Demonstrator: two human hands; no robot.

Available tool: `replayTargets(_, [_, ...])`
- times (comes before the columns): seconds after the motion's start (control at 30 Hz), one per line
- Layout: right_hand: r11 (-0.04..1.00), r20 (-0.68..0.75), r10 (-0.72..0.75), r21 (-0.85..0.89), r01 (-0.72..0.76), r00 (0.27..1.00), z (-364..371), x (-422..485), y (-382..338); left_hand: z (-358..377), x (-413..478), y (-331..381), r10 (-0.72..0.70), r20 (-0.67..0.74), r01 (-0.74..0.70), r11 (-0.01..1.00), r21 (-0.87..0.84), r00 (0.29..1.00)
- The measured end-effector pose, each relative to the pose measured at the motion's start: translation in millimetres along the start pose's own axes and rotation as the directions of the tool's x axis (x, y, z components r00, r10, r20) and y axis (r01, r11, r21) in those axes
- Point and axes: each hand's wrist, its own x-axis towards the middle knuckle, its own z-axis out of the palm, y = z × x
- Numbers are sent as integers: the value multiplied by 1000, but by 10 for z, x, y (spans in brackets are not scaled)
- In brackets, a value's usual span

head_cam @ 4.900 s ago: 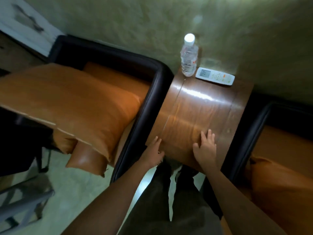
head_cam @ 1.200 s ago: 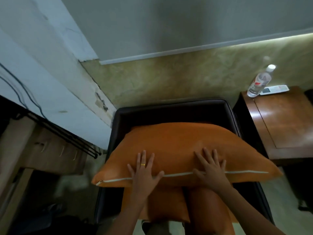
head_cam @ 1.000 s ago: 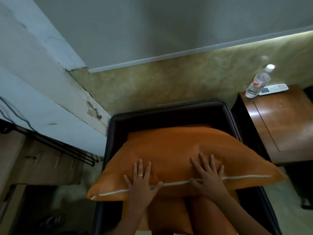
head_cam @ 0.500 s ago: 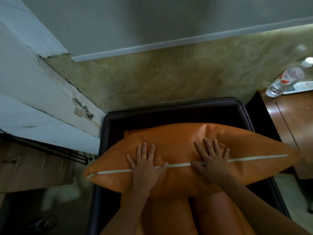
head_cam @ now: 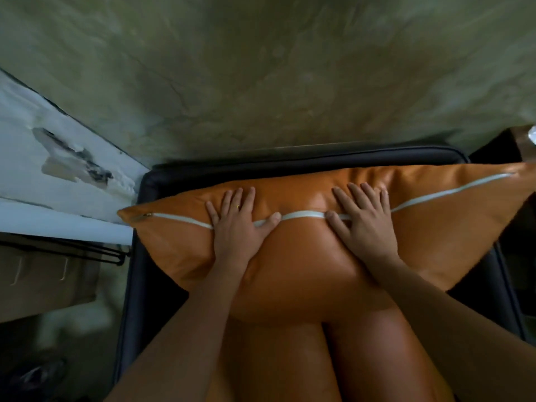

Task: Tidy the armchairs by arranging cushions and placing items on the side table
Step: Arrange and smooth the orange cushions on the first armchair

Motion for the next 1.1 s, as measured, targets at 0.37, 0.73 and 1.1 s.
replayTargets(0.37, [997,-133,51,72,-42,990,508,866,24,505,941,-150,-22,-103,9,992,-128,994])
replayTargets(0.73, [996,-134,59,71,-50,989,549,898,24,545,979,-163,-14,-115,0,993,-122,993])
replayTargets(1.1, [961,493,-88,271,-56,865,-210,842,356,-102,752,-349,87,434,79,933,-351,896])
